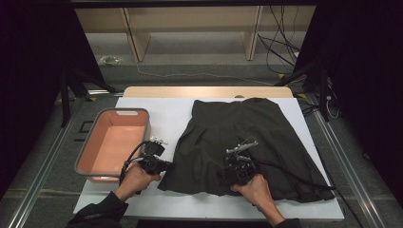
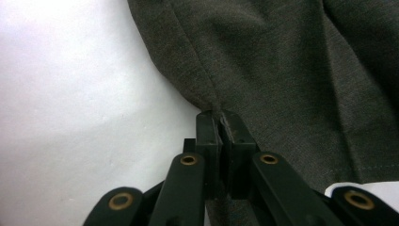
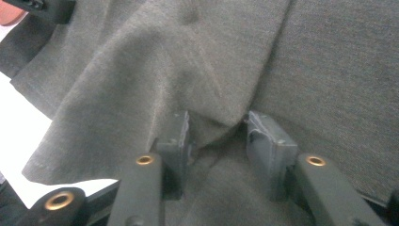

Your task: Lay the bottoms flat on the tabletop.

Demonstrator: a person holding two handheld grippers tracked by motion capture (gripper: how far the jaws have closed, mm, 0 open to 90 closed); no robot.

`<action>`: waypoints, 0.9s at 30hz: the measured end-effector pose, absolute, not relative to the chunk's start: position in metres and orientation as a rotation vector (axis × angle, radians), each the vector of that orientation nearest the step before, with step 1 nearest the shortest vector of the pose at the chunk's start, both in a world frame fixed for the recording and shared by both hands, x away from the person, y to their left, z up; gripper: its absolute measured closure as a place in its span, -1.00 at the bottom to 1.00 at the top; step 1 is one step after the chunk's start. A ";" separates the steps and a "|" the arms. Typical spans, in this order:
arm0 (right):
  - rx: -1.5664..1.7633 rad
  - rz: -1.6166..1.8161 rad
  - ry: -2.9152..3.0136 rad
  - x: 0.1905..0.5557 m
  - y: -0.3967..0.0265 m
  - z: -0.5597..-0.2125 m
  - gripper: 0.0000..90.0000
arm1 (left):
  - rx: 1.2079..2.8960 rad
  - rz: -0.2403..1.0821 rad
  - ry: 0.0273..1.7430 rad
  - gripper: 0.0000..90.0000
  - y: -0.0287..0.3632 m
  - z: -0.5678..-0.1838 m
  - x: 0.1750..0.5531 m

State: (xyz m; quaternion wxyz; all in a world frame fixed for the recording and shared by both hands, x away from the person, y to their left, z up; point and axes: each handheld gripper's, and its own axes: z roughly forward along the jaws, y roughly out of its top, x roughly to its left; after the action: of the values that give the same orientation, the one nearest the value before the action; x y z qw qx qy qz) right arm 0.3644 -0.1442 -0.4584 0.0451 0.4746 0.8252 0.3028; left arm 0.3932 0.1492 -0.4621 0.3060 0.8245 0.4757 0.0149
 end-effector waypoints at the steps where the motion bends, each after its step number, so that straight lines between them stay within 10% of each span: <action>1: 1.451 0.927 2.515 0.365 -0.144 -0.459 0.32 | 2.187 0.040 1.255 0.90 0.149 -0.462 0.393; 10: 1.462 0.889 2.549 0.366 -0.139 -0.466 0.97 | 2.181 0.039 1.253 0.90 0.149 -0.462 0.393; 27: 1.364 0.853 2.621 0.358 -0.142 -0.469 0.98 | 2.159 -0.012 1.239 0.90 0.150 -0.460 0.391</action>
State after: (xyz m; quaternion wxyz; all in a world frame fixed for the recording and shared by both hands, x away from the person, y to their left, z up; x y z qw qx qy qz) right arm 0.3582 -0.1420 -0.4693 0.0330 0.4434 0.8517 0.2773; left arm 0.3914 0.1497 -0.4599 0.3206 0.8215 0.4714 -0.0045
